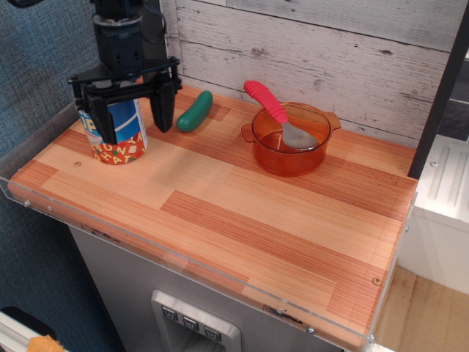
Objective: Move the can to the left side of the table
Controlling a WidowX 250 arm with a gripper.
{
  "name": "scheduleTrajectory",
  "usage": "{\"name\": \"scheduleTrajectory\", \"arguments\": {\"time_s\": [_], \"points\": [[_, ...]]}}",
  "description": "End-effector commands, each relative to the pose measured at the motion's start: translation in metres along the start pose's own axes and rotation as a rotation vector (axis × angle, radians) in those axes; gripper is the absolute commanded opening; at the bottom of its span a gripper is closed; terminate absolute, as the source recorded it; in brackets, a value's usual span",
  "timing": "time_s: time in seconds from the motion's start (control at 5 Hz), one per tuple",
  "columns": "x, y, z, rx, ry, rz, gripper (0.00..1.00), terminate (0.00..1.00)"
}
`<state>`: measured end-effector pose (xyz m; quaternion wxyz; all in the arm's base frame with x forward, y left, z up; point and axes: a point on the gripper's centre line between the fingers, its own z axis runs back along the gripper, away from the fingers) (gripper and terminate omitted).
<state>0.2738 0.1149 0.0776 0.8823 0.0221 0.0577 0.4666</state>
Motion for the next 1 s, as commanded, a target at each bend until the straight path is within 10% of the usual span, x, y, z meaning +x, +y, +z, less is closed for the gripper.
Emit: {"name": "scheduleTrajectory", "arguments": {"time_s": [0.0,0.6,0.8], "points": [[-0.01,0.026,0.041,-0.052,-0.147,-0.421,1.0,0.0],[-0.006,0.028,0.07,-0.052,-0.252,-0.762,1.0,0.0],[-0.006,0.028,0.07,-0.052,-0.252,-0.762,1.0,1.0]]}}
